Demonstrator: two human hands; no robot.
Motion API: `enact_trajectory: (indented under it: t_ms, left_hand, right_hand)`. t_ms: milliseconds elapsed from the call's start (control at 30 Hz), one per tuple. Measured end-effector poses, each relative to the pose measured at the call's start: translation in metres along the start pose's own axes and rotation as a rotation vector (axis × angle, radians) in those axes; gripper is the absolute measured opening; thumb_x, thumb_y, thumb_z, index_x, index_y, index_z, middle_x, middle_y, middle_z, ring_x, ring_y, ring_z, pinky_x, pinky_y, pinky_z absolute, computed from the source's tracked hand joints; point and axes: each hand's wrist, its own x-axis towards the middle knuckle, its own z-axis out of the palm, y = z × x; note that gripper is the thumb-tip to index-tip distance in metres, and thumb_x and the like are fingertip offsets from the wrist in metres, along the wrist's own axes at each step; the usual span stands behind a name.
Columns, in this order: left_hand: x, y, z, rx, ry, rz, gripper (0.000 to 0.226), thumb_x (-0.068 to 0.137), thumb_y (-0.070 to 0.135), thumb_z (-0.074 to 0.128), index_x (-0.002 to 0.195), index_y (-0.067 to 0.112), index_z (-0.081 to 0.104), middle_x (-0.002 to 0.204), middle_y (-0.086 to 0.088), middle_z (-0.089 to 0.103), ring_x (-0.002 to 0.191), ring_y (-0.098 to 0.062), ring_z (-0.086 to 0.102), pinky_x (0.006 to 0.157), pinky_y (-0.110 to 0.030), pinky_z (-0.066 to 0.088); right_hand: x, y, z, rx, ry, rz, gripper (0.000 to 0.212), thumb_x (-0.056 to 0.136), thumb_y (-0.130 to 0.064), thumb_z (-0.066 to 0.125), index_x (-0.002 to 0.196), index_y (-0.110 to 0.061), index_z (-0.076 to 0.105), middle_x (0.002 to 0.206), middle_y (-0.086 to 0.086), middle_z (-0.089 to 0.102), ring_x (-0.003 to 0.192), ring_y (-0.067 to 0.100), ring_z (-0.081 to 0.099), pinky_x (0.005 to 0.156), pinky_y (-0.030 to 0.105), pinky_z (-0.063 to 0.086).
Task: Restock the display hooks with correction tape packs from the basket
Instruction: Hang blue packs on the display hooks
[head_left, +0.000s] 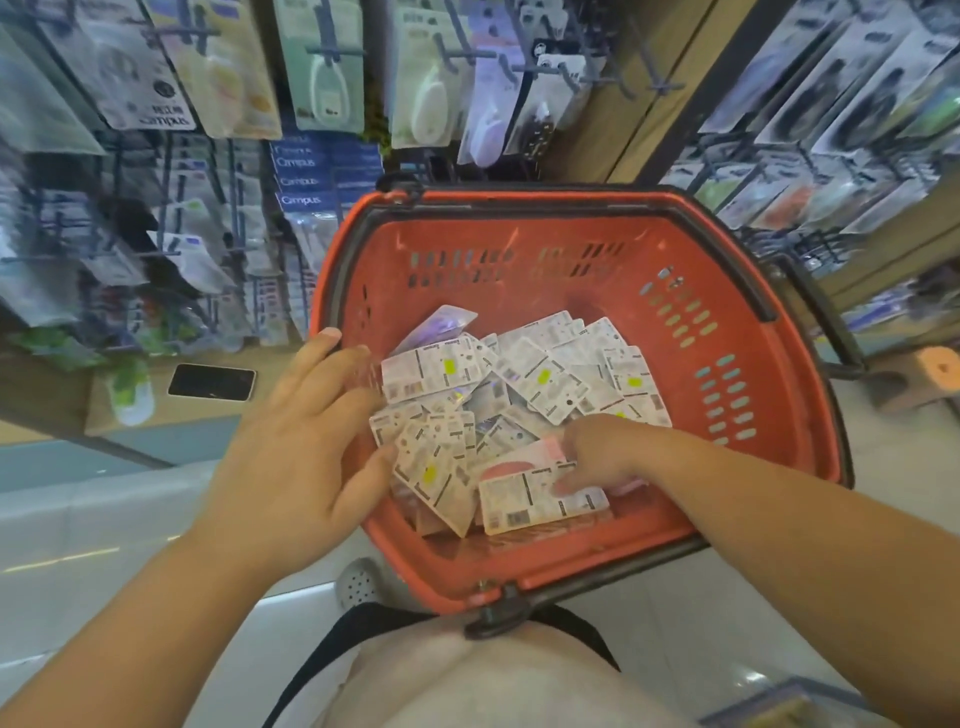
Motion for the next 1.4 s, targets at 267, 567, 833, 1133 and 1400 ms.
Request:
enact_trajectory:
  t_ms: [267,567,833,1133,1400]
  left_hand:
    - [-0.001,0.015,-0.007,0.158,-0.005,-0.081,0.062,0.088,0.055,0.054,0.12,0.005,0.072,0.136,-0.018,0.066,0.142,-0.044,0.05,0.111,-0.066,0.043]
    - [0.044,0.088,0.004,0.286,0.058,-0.143,0.073,0.081,0.063,0.059,0.128,0.008,0.067,0.126,-0.015,0.069,0.117,-0.039,0.066,0.101,-0.054,0.055]
    - [0.061,0.102,0.032,0.061,0.06,-0.34,0.034,0.088,0.027,0.071,0.121,0.019,0.07,0.107,-0.007,0.078,0.095,-0.037,0.073,0.076,-0.041,0.056]
    - [0.058,0.096,0.023,-0.03,0.206,-0.647,0.03,0.093,0.03,0.074,0.103,0.009,0.056,0.094,-0.018,0.073,0.088,-0.046,0.066,0.073,-0.053,0.053]
    - [0.06,0.095,0.019,-0.148,0.162,-0.745,0.027,0.09,0.028,0.079,0.104,0.017,0.059,0.095,-0.001,0.072,0.09,-0.033,0.065,0.076,-0.047,0.053]
  right_hand:
    - [0.011,0.035,-0.035,0.523,-0.053,-0.148,0.013,0.09,-0.004,0.075,0.098,-0.01,0.066,0.078,0.014,0.069,0.055,0.013,0.067,0.05,0.023,0.054]
    - [-0.016,0.047,-0.082,0.957,-0.03,-0.537,0.02,0.095,0.006,0.063,0.109,-0.008,0.067,0.082,0.015,0.064,0.057,0.015,0.066,0.055,0.025,0.056]
    - [-0.031,0.015,-0.085,1.317,-0.215,-0.726,0.014,0.102,-0.008,0.058,0.112,-0.017,0.055,0.074,0.009,0.064,0.057,0.017,0.064,0.055,0.027,0.055]
    - [0.053,0.026,-0.039,0.118,0.117,-0.334,0.065,0.082,-0.072,0.066,0.057,-0.016,0.047,0.053,-0.001,0.045,0.051,0.019,0.047,0.055,0.03,0.036]
    - [0.063,0.021,-0.026,0.206,0.251,-0.397,0.039,0.086,-0.016,0.076,0.113,-0.027,0.05,0.081,-0.007,0.057,0.082,0.021,0.061,0.062,0.032,0.042]
